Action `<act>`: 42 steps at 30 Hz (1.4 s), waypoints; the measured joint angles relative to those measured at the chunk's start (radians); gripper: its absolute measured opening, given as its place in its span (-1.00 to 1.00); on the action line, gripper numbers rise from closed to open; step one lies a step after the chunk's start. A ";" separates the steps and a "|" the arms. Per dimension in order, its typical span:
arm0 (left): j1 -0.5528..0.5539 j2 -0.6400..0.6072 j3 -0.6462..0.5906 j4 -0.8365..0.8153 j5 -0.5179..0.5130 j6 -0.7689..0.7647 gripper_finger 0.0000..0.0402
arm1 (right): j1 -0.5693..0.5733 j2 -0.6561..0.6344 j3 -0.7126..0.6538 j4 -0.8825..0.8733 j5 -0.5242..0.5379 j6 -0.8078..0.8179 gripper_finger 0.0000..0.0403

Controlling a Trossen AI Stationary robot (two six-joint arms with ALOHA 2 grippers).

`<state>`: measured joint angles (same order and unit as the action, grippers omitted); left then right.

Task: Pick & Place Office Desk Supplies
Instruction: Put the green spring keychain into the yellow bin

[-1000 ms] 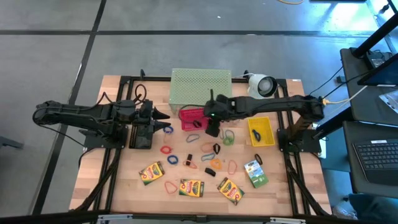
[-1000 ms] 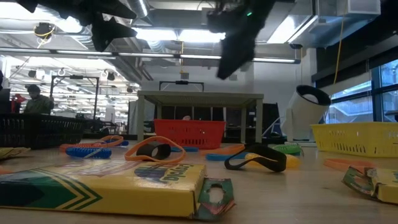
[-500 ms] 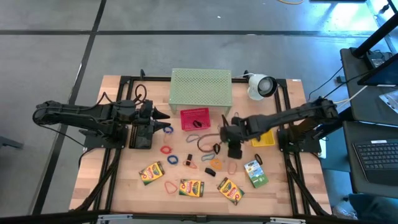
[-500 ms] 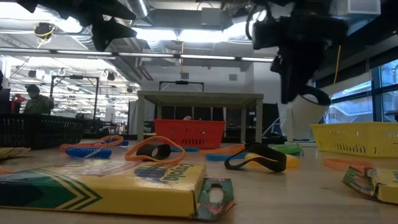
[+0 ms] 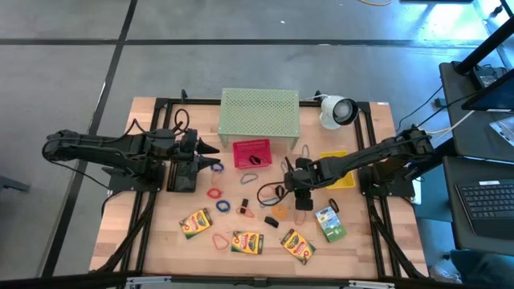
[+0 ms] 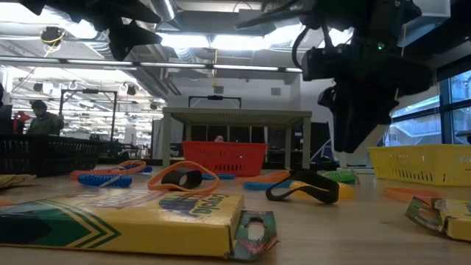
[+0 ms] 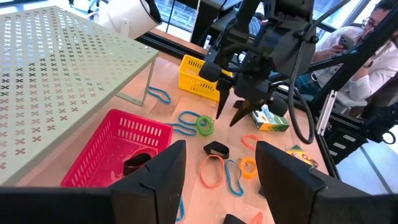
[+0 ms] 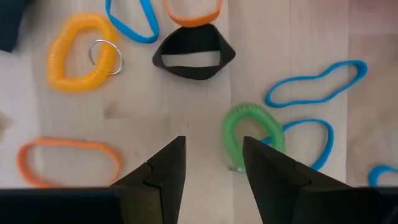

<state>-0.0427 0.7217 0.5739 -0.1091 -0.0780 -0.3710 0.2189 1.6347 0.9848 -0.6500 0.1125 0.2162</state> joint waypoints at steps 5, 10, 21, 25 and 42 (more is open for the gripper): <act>0.000 0.000 0.000 0.000 0.000 0.000 -0.05 | -0.013 0.044 0.000 0.026 0.000 -0.029 -0.20; 0.000 0.000 0.000 0.000 0.000 -0.008 -0.05 | -0.013 0.090 0.000 0.049 -0.009 -0.044 -0.20; 0.000 0.000 0.000 0.001 0.001 -0.012 -0.05 | -0.016 0.152 0.002 0.069 -0.020 -0.045 -0.26; 0.000 0.000 0.000 0.001 0.001 -0.012 -0.05 | -0.020 0.157 0.002 0.075 -0.028 -0.044 -0.39; 0.000 0.000 0.000 0.001 0.001 -0.013 -0.05 | -0.027 0.120 -0.003 0.059 -0.034 0.063 -0.97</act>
<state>-0.0429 0.7216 0.5739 -0.1085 -0.0772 -0.3840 0.1922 1.7551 0.9817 -0.5907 0.0786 0.2789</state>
